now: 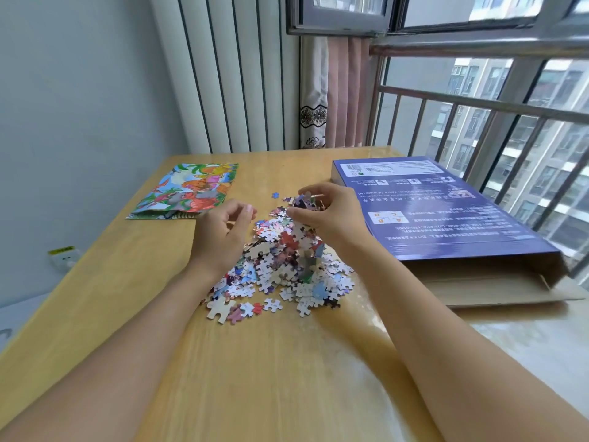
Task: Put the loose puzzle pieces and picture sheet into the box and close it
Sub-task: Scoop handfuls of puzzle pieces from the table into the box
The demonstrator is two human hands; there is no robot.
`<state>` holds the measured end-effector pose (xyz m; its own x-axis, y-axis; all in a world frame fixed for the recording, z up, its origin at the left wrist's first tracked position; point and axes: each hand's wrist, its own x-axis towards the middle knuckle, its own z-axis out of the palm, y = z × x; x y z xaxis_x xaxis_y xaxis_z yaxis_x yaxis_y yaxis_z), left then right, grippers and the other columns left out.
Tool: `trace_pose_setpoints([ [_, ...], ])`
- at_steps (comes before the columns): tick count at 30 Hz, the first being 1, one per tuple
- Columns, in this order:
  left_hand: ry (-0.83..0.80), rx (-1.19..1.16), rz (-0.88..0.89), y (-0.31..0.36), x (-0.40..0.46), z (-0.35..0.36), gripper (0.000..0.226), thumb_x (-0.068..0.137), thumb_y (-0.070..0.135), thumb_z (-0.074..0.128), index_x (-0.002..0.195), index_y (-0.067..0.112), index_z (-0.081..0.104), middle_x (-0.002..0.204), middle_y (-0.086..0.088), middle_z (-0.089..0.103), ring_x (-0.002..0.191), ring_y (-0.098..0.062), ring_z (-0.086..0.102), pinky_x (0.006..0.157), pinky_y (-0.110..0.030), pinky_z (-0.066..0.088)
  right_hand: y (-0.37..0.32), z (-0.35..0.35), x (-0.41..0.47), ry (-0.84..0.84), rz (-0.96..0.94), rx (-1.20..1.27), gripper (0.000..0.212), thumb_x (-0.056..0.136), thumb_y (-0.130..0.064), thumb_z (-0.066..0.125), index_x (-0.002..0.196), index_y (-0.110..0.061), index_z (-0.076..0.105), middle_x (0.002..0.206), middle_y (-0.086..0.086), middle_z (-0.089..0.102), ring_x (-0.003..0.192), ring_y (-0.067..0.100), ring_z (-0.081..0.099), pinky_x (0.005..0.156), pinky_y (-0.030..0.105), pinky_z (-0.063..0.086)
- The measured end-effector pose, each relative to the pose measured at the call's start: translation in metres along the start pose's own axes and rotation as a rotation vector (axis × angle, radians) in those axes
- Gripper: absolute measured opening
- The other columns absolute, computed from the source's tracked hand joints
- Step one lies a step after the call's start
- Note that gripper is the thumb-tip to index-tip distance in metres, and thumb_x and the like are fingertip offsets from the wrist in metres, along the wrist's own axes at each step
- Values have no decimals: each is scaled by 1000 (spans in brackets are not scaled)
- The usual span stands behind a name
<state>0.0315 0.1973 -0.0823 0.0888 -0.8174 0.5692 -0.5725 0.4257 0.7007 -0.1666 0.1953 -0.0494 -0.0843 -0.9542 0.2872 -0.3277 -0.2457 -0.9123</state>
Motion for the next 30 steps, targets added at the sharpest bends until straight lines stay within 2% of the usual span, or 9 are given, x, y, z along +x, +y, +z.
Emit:
trace_pose_setpoints([
  [4,-40,17,65,14,-1,1,17,99,21,56,94,21,73,87,11,72,85,-3,67,74,-27,56,-12,-13,-6,-2,191,316,37,74,-14,89,105,-5,72,96,18,72,75,27,75,57,35,61],
  [7,-86,-8,94,31,0,5,14,98,22,58,94,24,72,86,9,72,82,-3,66,68,-21,54,-21,-29,-11,-95,385,520,33,79,-6,83,105,7,67,97,23,69,78,33,73,74,43,63],
  [11,-245,21,124,64,0,16,7,92,25,66,97,26,71,88,12,71,83,1,64,66,-14,51,-28,-64,-14,-150,565,746,28,82,-5,79,104,9,66,105,22,67,87,31,71,66,31,63],
  [14,-407,78,156,91,-9,39,30,78,42,69,107,31,66,97,16,67,92,0,62,77,-26,53,-25,-98,-21,-136,589,686,23,87,-8,74,105,4,67,96,17,70,77,24,72,77,31,63],
  [19,-658,254,173,134,-33,101,73,69,58,74,132,29,52,132,9,53,120,-14,51,98,-38,47,-14,-155,-40,-13,603,687,20,88,-5,73,102,6,65,98,20,67,82,27,70,69,30,63],
  [21,-617,341,198,141,-39,118,66,72,57,72,127,25,54,126,5,54,115,-20,52,92,-39,49,-10,-173,-46,34,628,709,20,87,-4,72,103,6,64,96,19,66,83,27,69,68,31,63],
  [25,-463,466,223,156,-40,130,24,79,38,66,96,21,63,101,-1,63,93,-28,58,74,-34,49,-5,-198,-60,41,642,712,20,88,1,70,106,4,62,88,16,69,84,26,68,69,35,64],
  [28,-399,461,245,165,-30,129,20,81,37,66,84,17,67,85,-5,68,80,-31,62,66,-34,50,-5,-211,-70,19,623,694,15,89,4,67,104,3,63,81,13,73,85,26,68,71,36,63],
  [30,-344,439,261,173,-17,126,21,80,38,69,82,16,71,81,-6,70,79,-32,63,67,-35,52,-8,-218,-70,12,649,651,22,88,1,69,109,5,63,91,16,72,89,28,69,69,34,64],
])
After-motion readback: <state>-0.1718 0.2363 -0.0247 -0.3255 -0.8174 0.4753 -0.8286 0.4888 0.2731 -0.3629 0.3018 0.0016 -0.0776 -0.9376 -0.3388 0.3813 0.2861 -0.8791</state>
